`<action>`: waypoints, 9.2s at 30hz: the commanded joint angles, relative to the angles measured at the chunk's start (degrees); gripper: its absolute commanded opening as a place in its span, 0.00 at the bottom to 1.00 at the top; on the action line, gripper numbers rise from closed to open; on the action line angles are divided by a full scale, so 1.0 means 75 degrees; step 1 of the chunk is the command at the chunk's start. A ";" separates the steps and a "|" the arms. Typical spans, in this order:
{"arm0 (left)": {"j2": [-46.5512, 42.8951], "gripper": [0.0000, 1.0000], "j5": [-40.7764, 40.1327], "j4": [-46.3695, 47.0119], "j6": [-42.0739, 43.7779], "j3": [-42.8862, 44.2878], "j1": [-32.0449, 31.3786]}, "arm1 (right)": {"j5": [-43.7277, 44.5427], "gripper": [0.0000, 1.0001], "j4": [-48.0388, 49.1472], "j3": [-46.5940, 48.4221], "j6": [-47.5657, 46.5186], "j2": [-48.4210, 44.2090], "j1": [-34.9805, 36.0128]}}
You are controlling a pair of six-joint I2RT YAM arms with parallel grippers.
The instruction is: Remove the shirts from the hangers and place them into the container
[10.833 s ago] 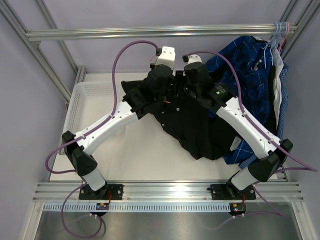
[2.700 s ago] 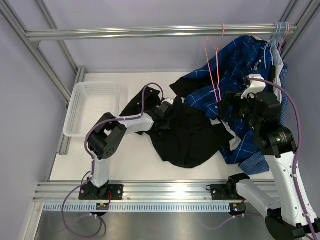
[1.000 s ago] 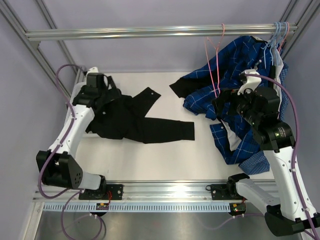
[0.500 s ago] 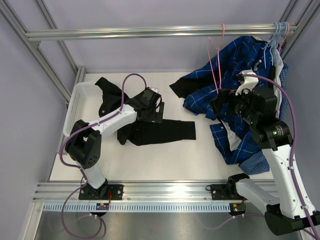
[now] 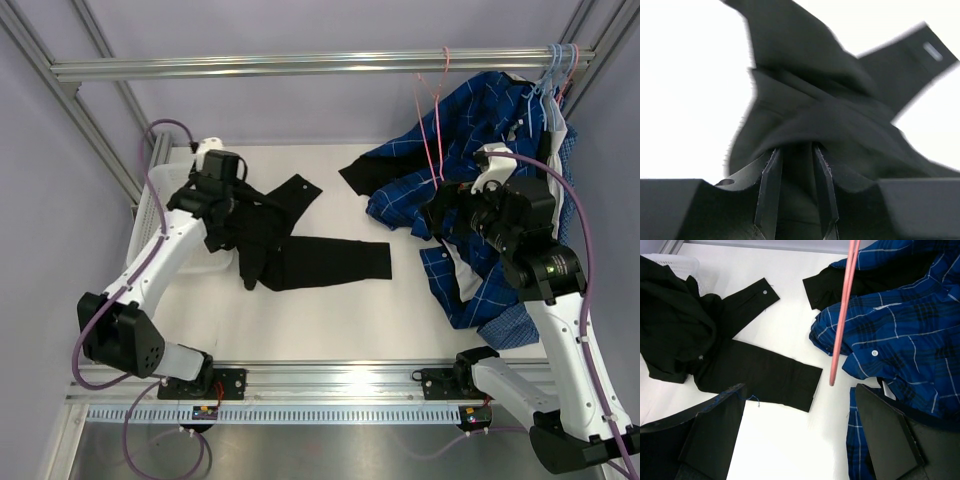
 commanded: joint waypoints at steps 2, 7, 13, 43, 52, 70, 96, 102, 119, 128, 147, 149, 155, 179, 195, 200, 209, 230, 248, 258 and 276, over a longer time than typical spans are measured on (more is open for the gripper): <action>-0.0359 0.34 -0.0747 -0.0083 0.0075 -0.0434 0.1099 | -0.0241 0.99 0.0105 0.0106 0.0002 0.0018 -0.0027; -0.0034 0.35 -0.0130 0.0001 -0.0451 -0.0881 0.2249 | -0.0346 1.00 0.0152 0.0094 0.0037 0.0053 -0.0027; -0.0696 0.58 0.0144 0.0152 -0.0757 -0.0671 0.2720 | -0.0370 0.99 -0.0036 0.0188 -0.0033 -0.0005 -0.0015; 0.2334 0.99 0.1338 0.0608 -0.1191 0.0456 -0.2472 | -0.0804 0.99 -0.0036 -0.0069 0.0260 0.0006 -0.0027; 0.3542 0.99 0.1841 0.1089 -0.1366 -0.0317 -0.2296 | -0.1026 1.00 0.0023 -0.0480 0.0389 -0.0088 -0.0015; 0.3743 0.00 0.1739 0.1301 -0.1625 -0.1056 -0.1816 | -0.1214 1.00 -0.0024 -0.0586 0.0213 -0.0017 -0.0027; 0.1101 0.10 -0.0353 -0.0153 0.0017 0.0421 0.3282 | -0.1437 0.99 -0.0165 0.0294 0.0014 0.0369 -0.0015; 0.1447 0.69 0.0107 -0.0352 -0.0289 0.0455 0.3282 | -0.1425 0.99 -0.0188 0.0247 0.0037 0.0358 -0.0015; -0.1227 0.99 0.0872 -0.1394 0.1714 -0.0352 -0.1369 | -0.1589 0.99 -0.0012 0.0270 0.0142 0.0709 -0.0015; -0.0196 0.90 0.0086 -0.1396 0.2266 -0.1056 -0.2038 | -0.1741 0.99 0.0058 0.0247 0.0225 0.0803 -0.0015; -0.0429 0.00 -0.2715 -0.0575 0.1986 -0.0952 -0.0576 | -0.1729 0.99 -0.0036 0.0165 0.0061 0.0557 -0.0004; -0.0418 0.00 -0.2623 -0.0166 0.1950 -0.0822 0.0241 | -0.1741 0.99 -0.0024 0.0153 0.0049 0.0487 -0.0015; 0.0576 0.00 -0.1548 0.0586 0.1365 -0.0460 0.2036 | -0.1788 0.99 -0.0001 0.0059 0.0061 0.0264 -0.0015; 0.0627 0.99 0.0472 -0.0703 0.0063 0.0888 0.2405 | -0.1624 1.00 -0.0153 0.0188 0.0049 0.0451 -0.0015; 0.3037 0.99 0.1784 0.1158 -0.0510 0.2482 -0.0351 | -0.1823 0.99 -0.0188 0.0083 0.0236 0.0569 -0.0015; 0.4584 0.99 0.1948 0.1312 -0.0663 0.3020 -0.0339 | -0.2057 0.99 -0.0106 -0.0151 0.0377 0.0487 -0.0015; 0.5839 0.99 0.1936 0.1067 -0.0897 0.3291 -0.0351 | -0.2070 0.99 -0.0059 -0.0702 0.0553 0.0159 -0.0015; 0.3901 0.00 0.1773 0.0226 -0.0584 0.2434 -0.0480 | -0.2222 0.99 0.0140 -0.0633 0.0448 0.0393 -0.0015; 0.1970 0.00 -0.2811 -0.0925 0.1214 0.1583 0.2577 | -0.2619 1.00 0.0046 0.0188 0.0072 0.1061 -0.0015; 0.3738 0.00 -0.0151 -0.0340 0.0720 0.0970 0.3106 | -0.2714 1.00 0.0175 -0.0081 0.0166 0.0920 -0.0015; 0.1330 0.79 0.0482 -0.0891 0.0063 0.1264 0.3060 | -0.2608 0.99 0.0035 0.0047 0.0166 0.0826 -0.0027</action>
